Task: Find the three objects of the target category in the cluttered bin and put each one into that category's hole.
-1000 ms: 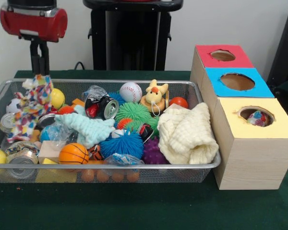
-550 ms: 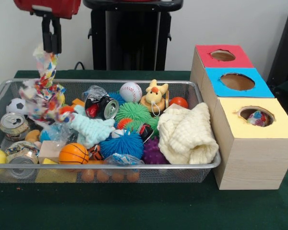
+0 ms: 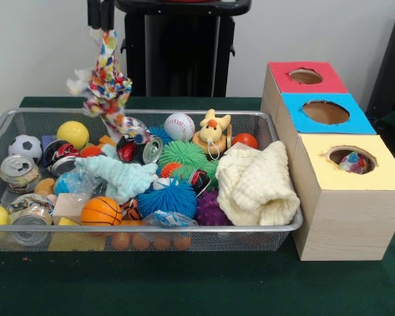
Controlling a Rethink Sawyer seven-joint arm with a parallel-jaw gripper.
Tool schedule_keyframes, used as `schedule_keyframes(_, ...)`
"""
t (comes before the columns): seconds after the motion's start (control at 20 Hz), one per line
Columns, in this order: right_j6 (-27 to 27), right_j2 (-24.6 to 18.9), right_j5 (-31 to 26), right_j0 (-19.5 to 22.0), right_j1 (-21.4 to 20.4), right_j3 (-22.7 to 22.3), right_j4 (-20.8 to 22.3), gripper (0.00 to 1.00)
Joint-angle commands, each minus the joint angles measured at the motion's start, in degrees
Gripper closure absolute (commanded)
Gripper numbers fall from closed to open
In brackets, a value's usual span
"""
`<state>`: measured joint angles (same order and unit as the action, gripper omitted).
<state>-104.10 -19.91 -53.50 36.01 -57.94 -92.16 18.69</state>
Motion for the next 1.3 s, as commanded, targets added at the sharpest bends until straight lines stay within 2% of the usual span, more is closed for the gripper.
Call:
schedule_keyframes(0.05,-4.41,1.41,-7.49,-2.25,-2.54,-0.36,-3.05,1.0)
schedule_keyframes(0.25,-6.32,1.86,-5.76,-3.62,-0.98,-0.08,-3.49,1.0)
schedule_keyframes(0.65,-8.34,3.39,2.7,-4.69,0.97,-4.55,-4.46,1.0)
schedule_keyframes(0.85,-9.6,4.32,3.64,-5.81,0.87,-5.09,-4.65,1.0)
schedule_keyframes(1.3,-12.96,7.7,3.95,-10.64,2.68,-2.92,-4.76,1.0)
